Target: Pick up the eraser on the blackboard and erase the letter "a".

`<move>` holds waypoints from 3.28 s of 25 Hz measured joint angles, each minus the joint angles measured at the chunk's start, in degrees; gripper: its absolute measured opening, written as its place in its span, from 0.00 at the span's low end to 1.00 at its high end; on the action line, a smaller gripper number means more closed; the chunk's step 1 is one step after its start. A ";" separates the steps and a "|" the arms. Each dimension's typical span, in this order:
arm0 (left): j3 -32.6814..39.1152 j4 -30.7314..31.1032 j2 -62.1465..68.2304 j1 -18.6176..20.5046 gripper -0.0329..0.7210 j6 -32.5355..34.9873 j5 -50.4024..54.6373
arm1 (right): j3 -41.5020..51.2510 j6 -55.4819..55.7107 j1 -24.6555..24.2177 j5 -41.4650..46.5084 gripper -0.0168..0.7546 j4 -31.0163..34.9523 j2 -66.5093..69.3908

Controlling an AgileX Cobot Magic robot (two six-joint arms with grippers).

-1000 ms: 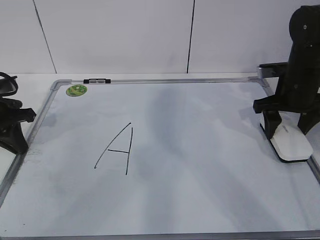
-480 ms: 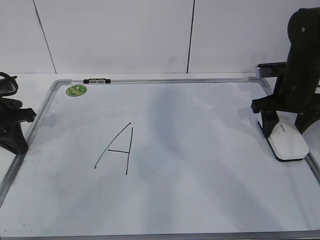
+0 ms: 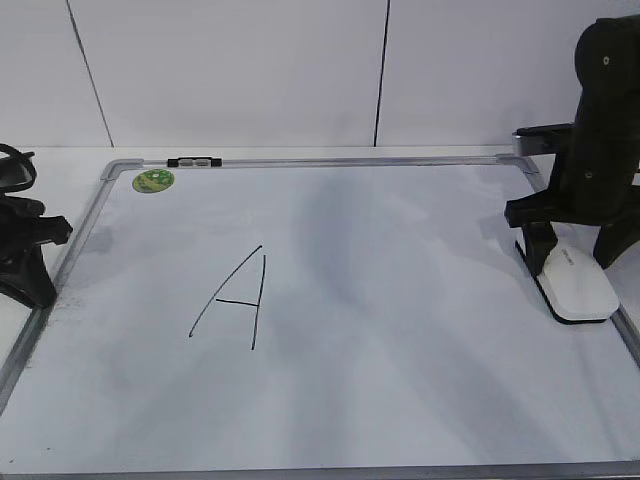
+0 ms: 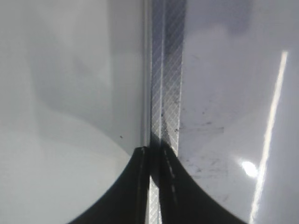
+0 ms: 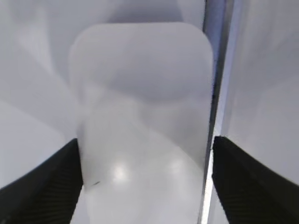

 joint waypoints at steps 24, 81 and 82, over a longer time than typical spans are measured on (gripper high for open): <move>-2.10 1.72 -7.12 0.00 0.54 0.02 3.36 | -4.03 -0.22 0.00 3.68 0.89 1.93 -2.46; 14.10 8.58 -91.96 -5.61 0.54 -6.01 21.10 | 33.68 -0.22 4.01 6.55 0.79 11.04 -77.25; 14.10 8.58 -92.53 -5.61 0.54 -6.01 21.10 | 34.74 -0.22 4.38 6.55 0.79 11.04 -78.82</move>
